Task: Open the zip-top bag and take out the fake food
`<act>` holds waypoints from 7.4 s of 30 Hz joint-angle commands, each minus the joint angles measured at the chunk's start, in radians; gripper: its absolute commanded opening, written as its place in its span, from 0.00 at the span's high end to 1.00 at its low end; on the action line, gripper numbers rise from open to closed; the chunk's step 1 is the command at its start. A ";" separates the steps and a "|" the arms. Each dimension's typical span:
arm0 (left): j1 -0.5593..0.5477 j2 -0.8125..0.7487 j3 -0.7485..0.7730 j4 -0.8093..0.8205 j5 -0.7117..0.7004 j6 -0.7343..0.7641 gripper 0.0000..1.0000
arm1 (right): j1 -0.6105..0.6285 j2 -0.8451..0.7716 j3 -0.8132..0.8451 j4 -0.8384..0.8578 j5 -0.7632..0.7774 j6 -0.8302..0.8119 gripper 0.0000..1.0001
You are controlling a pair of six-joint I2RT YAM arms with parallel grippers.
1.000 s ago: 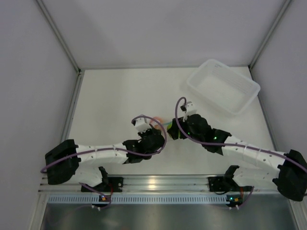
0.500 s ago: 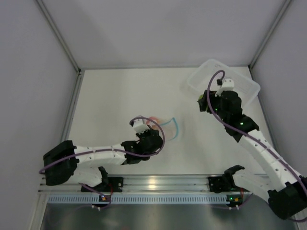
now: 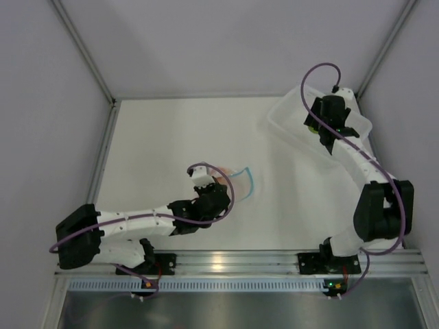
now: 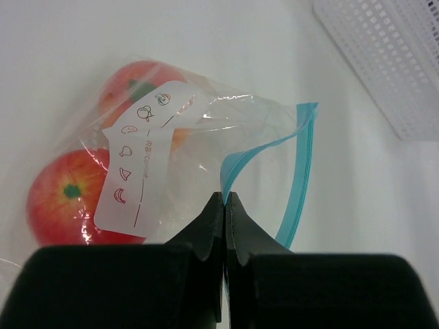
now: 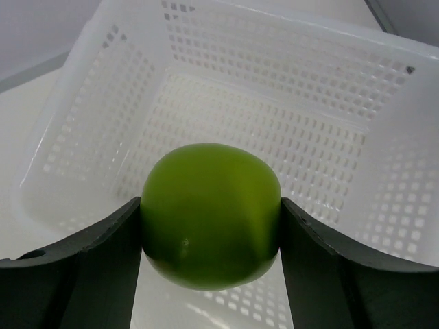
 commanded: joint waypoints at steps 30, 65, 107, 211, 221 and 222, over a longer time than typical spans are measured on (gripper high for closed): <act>0.063 -0.184 0.063 0.018 0.099 0.215 1.00 | -0.067 -0.082 -0.054 0.468 -0.685 0.336 0.04; 0.068 0.163 0.247 0.021 0.214 -0.071 1.00 | 0.685 -0.447 -0.566 0.200 -0.152 0.331 0.60; 0.068 0.195 0.406 0.032 0.285 -0.299 1.00 | 0.616 -0.149 -0.332 -0.096 0.419 0.216 0.58; 0.061 0.097 0.150 -0.081 0.073 -0.068 1.00 | 0.067 -0.217 0.109 -0.225 -0.090 0.111 0.50; 0.091 0.054 0.178 -0.094 0.176 0.035 1.00 | -0.120 0.339 0.503 -0.254 -0.017 0.174 0.52; 0.092 0.046 0.185 -0.095 0.191 0.040 1.00 | -0.124 0.378 0.581 -0.263 0.004 0.165 0.52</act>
